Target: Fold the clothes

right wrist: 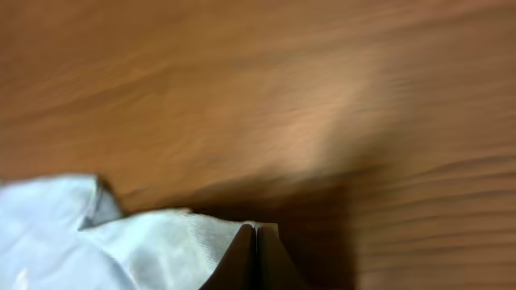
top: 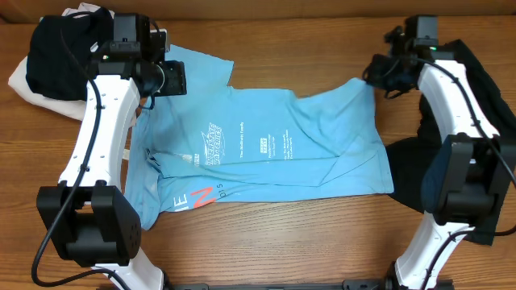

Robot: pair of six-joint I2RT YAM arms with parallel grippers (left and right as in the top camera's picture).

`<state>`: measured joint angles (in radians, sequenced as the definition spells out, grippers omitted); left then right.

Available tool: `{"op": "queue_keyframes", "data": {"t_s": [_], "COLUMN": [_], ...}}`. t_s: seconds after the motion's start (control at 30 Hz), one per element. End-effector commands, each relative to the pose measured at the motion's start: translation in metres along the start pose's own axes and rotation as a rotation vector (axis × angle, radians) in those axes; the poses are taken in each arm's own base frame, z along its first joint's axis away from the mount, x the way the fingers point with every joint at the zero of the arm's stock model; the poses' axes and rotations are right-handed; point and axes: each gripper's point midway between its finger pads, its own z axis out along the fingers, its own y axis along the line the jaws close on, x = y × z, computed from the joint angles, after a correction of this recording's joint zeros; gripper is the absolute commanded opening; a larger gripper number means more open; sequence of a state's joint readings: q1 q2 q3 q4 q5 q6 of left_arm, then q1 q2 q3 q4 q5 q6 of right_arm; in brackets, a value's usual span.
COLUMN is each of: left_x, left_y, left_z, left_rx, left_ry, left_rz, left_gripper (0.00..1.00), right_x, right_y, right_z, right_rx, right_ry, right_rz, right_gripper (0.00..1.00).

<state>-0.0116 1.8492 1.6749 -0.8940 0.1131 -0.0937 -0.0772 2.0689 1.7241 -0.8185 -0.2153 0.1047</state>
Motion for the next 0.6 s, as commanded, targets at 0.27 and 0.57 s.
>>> {"op": "queue_keyframes", "data": {"t_s": [0.27,0.57], "left_x": [-0.012,-0.013], "left_y": [0.003,0.022], "left_z": [0.052,0.128], "left_rx": [0.009,-0.049], "left_ry": [-0.014,0.004], "left_rz": [0.015,-0.013], "left_gripper": [0.59,0.58], "right_x": [-0.049,-0.029], "right_y": [-0.032,-0.04], "right_z": [-0.02,-0.002], "right_rx": [0.233,0.247], "right_ry": [-0.21,-0.126], "right_rz": [-0.024,-0.018], "right_gripper": [0.04,0.04]}}
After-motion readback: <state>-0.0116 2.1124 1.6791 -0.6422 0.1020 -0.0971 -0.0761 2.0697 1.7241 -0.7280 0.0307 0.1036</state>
